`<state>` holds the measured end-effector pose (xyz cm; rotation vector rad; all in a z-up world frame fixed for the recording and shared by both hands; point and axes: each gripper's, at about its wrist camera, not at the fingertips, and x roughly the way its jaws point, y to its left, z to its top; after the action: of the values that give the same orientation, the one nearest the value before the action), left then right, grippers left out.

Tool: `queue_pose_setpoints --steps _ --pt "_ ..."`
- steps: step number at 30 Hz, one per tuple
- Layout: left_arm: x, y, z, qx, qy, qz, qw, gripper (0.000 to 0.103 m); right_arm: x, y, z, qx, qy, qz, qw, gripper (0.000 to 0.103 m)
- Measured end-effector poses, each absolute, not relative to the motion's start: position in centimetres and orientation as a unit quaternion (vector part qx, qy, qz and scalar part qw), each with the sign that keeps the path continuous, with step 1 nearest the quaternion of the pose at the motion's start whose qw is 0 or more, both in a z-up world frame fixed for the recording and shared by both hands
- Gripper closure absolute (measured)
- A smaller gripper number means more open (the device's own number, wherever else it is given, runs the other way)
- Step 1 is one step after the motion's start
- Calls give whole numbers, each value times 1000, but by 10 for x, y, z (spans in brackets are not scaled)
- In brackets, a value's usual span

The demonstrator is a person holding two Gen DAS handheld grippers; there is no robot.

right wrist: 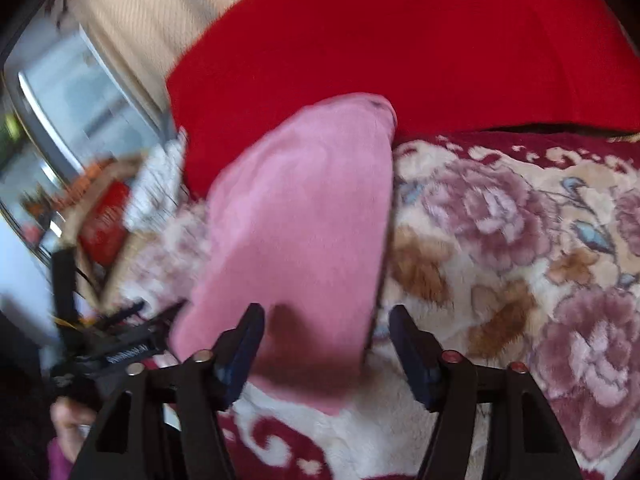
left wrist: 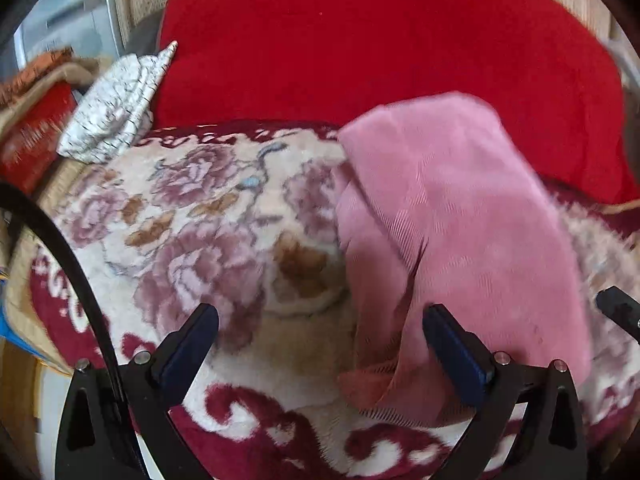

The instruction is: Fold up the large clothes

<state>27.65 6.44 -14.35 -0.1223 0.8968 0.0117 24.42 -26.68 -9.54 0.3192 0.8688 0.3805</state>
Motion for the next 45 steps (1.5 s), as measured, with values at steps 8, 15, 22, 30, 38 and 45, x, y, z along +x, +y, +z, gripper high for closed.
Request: queue_pose_setpoints --steps 8,15,22,30,38,45 --pt "332 73 -157 -135 490 -101 855 1 315 -290 -117 263 452 226 822 7" --pt "365 71 -189 -181 533 -195 803 1 350 -283 -147 322 454 294 777 6" --pt "382 77 -214 -256 555 -249 751 1 368 -255 -155 298 455 293 786 5" --pt "390 61 -211 -265 542 -279 747 34 358 -236 -143 247 437 284 817 38" --pt "374 41 -181 -223 505 -290 782 56 338 -234 -120 220 413 273 841 52" --pt "344 -1 -154 -195 494 -315 787 58 300 -263 -88 207 395 258 857 52"
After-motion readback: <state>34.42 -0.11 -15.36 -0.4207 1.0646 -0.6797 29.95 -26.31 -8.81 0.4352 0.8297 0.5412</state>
